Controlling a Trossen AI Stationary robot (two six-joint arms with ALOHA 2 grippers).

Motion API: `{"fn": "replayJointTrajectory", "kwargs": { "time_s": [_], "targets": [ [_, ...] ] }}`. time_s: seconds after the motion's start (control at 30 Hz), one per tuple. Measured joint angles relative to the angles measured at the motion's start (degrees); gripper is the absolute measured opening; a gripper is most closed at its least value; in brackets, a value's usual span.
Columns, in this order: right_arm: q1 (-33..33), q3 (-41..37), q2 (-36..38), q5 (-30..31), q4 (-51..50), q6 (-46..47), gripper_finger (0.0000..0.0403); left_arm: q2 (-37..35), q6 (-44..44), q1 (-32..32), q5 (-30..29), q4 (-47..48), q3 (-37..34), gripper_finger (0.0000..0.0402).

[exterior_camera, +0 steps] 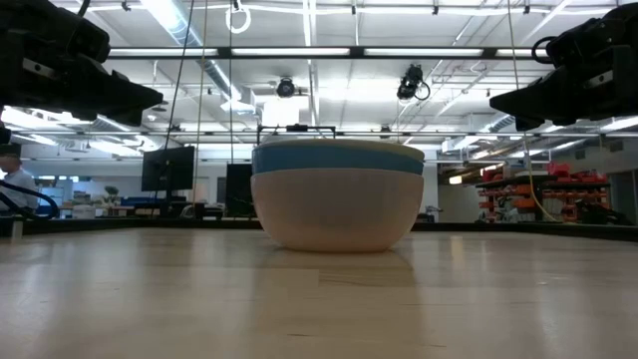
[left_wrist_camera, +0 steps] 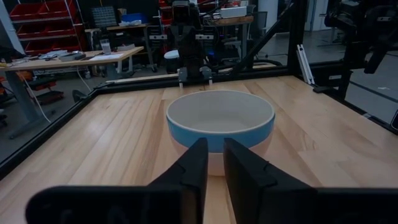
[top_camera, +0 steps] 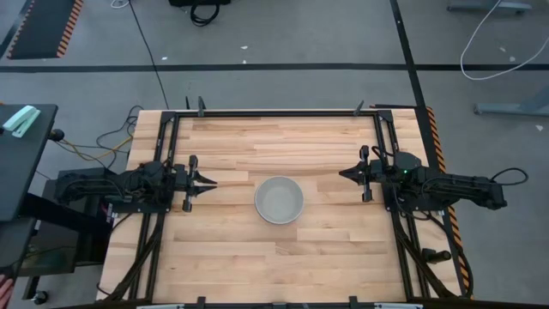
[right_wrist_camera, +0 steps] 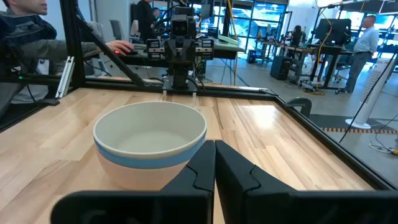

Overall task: Nest bowls inside each other
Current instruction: Return to home position

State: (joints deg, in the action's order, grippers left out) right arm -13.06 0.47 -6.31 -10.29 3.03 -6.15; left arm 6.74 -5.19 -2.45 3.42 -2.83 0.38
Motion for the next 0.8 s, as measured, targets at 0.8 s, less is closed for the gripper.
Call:
{"fn": "replayJointTrajectory", "kwargs": {
  "time_s": [0.8],
  "targets": [
    [0.0, 0.0, 0.0, 0.0, 0.0, 0.0, 0.0018, 0.0, 0.0, 0.0, 0.0, 0.0, 0.0, 0.0057]
  ]
}}
